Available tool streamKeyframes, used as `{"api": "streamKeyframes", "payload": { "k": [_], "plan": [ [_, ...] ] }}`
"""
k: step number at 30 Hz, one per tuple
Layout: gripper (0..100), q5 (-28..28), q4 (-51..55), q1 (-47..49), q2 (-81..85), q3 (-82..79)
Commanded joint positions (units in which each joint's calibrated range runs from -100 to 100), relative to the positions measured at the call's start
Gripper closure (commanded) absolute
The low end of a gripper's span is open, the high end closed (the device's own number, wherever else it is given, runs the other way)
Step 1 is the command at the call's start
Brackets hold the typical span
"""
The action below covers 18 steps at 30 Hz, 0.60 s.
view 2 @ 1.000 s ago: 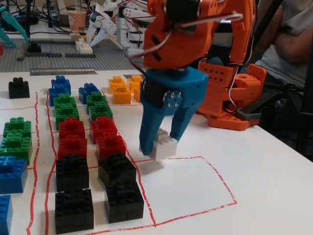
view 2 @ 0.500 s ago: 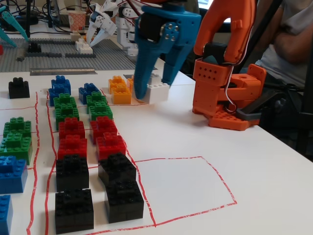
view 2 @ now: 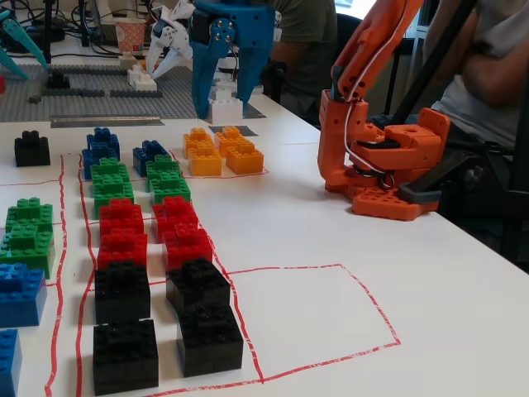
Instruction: Grab the block and put it in the grey marker
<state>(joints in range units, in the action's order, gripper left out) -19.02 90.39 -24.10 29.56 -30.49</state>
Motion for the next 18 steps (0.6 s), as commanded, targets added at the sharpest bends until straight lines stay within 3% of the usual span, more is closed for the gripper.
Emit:
{"api": "streamKeyframes", "payload": {
  "k": [1,9,18],
  "plan": [
    [100,-4.69,1.21,-11.09,1.53,5.11],
    [100,-11.87,-3.93,-31.55,-12.72,14.55],
    [100,-15.38,-8.75,-41.87,-27.49,27.63]
  ]
}}
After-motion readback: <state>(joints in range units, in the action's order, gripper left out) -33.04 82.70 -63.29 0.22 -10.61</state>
